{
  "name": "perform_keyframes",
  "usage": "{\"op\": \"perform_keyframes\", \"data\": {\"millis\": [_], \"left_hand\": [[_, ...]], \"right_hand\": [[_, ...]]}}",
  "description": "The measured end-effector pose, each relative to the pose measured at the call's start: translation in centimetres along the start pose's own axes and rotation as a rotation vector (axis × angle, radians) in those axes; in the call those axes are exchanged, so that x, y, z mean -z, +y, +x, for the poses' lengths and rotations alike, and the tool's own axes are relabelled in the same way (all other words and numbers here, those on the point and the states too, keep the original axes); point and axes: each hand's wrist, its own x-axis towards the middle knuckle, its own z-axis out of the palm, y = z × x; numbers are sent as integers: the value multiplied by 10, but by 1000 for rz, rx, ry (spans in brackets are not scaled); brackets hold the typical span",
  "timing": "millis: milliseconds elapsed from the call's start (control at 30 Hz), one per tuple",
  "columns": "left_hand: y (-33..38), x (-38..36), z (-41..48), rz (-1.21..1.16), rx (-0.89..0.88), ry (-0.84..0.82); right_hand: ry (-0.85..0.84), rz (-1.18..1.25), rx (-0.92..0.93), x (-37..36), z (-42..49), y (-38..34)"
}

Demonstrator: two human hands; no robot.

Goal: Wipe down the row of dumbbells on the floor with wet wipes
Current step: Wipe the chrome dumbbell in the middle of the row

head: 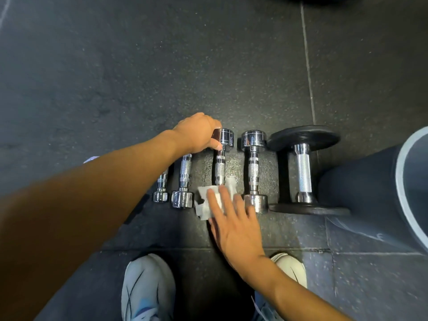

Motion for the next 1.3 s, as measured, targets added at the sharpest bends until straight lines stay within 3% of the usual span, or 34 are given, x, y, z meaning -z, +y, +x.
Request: {"op": "perform_keyframes", "data": {"millis": [133, 200, 300, 400, 467, 533, 633, 733, 867, 967, 1133, 1200, 1300], "left_hand": [[1, 0, 1, -15, 25, -13], [-1, -1, 1, -27, 33, -10], [-1, -3, 2, -50, 24, 3], [1, -2, 2, -54, 14, 11], [-1, 0, 3, -61, 22, 0], [-1, 0, 4, -61, 27, -13], [1, 0, 3, -41, 29, -5], [1, -1, 3, -39, 34, -3], [0, -2, 4, -29, 31, -3], [1, -2, 4, -29, 30, 2], [-8, -3, 2, -35, 30, -22], [-12, -4, 1, -22, 21, -14], [-14, -2, -3, 89, -63, 31]], "right_hand": [[-21, -15, 219, -13, 10, 3], [3, 52, 236, -13, 19, 2], [57, 306, 59, -11, 14, -1], [-114, 745, -295, -16, -16, -8], [-157, 857, -400, -21, -27, -9], [-127, 766, -354, -20, -29, -11], [-5, 265, -18, -16, -12, -24], [-61, -6, 166, -17, 16, -28], [-39, 249, 13, -11, 48, -6], [11, 379, -33, -9, 23, -9], [-116, 834, -275, 1, -11, -12], [-119, 798, -295, -1, 7, -8], [-58, 579, -170, -7, 46, -11]]}}
